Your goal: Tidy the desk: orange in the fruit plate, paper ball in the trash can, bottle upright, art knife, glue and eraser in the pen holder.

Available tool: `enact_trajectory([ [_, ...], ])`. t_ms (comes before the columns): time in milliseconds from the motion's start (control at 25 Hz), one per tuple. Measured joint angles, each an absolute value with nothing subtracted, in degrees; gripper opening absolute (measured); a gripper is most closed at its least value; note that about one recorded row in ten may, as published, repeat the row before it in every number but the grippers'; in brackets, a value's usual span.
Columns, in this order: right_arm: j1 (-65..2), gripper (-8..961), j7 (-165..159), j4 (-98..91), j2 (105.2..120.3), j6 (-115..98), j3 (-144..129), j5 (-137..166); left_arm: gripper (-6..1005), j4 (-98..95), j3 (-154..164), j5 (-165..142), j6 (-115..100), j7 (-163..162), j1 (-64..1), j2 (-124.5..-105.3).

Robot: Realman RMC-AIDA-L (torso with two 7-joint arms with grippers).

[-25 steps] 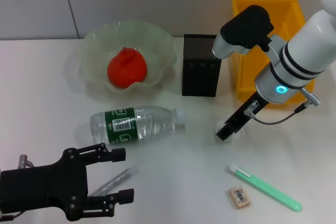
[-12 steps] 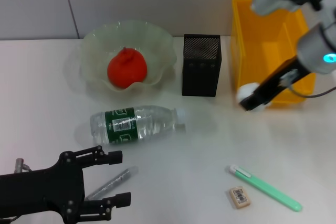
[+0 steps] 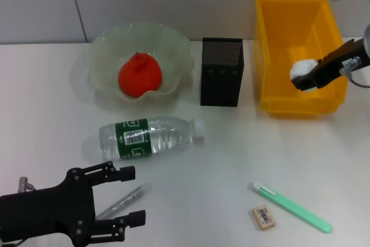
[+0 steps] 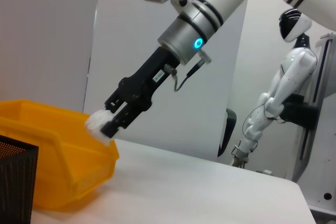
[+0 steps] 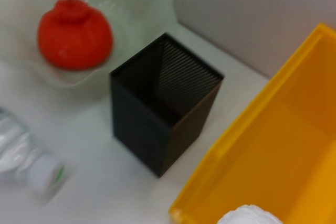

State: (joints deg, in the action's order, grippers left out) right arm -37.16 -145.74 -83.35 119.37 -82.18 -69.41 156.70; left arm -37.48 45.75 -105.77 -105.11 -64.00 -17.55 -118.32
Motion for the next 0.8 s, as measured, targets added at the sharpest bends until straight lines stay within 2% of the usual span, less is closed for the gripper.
enact_trajectory([
  [400, -36.98, 669, -144.67, -71.26, 119.21, -62.61, -70.04, 156.42, 783, -36.46, 44.03, -105.36, -104.97, -63.88, -17.89, -118.26],
  [680, -37.47, 703, -144.32, -69.08, 119.18, -60.10, -70.05, 156.36, 777, -36.47, 43.77, -105.39, -105.67, -64.37, -18.04, -118.13],
  [800, -37.08, 747, -144.28, -70.16, 119.17, -60.72, -69.96, 155.85, 774, -36.49, 43.35, -105.35, -105.72, -64.20, -18.02, -118.13],
])
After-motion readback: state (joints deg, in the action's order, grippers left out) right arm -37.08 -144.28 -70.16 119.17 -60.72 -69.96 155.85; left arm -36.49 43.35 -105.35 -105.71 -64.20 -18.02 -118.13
